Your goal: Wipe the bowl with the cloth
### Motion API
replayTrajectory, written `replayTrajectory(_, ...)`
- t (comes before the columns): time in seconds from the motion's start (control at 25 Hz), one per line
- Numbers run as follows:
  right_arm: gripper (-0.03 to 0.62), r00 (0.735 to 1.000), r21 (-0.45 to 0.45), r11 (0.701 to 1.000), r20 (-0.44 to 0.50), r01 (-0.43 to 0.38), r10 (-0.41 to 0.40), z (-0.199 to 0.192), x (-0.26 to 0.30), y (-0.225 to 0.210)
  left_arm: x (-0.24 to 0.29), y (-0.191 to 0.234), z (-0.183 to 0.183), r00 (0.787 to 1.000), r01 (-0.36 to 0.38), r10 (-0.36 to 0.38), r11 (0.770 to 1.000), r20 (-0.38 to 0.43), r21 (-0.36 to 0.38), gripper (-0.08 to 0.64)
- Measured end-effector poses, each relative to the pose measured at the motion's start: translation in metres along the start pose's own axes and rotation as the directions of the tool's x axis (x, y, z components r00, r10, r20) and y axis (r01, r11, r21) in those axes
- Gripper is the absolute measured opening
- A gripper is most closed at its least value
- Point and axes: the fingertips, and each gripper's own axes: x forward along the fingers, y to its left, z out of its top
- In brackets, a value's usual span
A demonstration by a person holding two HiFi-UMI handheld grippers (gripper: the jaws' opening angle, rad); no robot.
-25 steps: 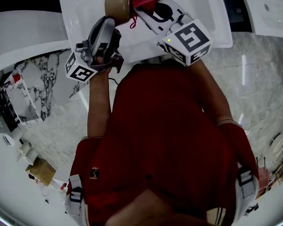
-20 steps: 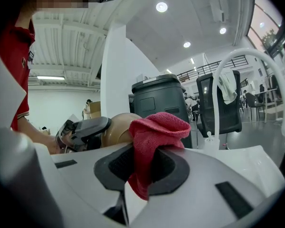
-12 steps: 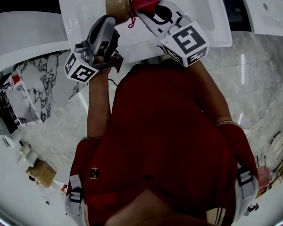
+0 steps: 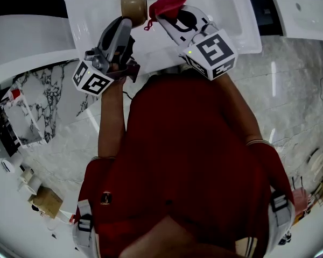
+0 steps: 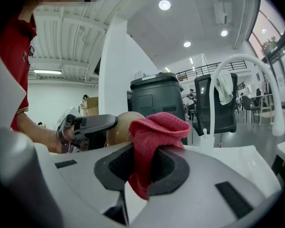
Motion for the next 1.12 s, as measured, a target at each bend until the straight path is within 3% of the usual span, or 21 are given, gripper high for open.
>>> replayTrajectory(1.12,0.054,0.999,-0.007,0.999,0.014,0.043,-0.043,-0.001,-0.013,0.002,-0.001,-0.007,-0.001,1.000,-0.026,0.027,0.999,-0.004,0.039,0.020)
